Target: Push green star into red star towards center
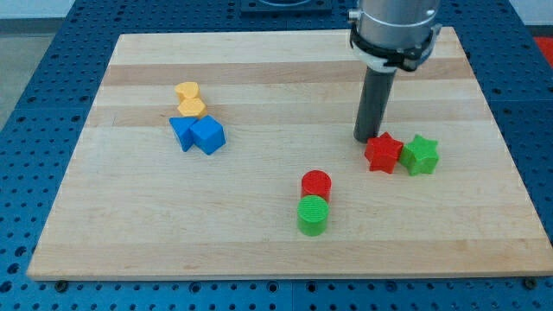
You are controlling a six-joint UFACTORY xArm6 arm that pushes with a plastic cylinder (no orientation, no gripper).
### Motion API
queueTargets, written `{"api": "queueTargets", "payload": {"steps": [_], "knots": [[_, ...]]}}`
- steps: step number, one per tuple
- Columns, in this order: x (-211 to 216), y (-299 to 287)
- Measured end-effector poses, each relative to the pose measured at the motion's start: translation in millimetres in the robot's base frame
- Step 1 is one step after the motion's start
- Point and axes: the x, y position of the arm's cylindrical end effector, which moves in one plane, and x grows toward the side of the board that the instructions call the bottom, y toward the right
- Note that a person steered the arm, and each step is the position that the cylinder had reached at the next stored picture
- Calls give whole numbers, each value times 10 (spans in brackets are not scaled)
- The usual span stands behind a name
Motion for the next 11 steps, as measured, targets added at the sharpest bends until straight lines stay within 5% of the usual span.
{"api": "queueTargets", "payload": {"steps": [1,3,11], "knots": [[-183,355],[198,1171],[438,497]]}}
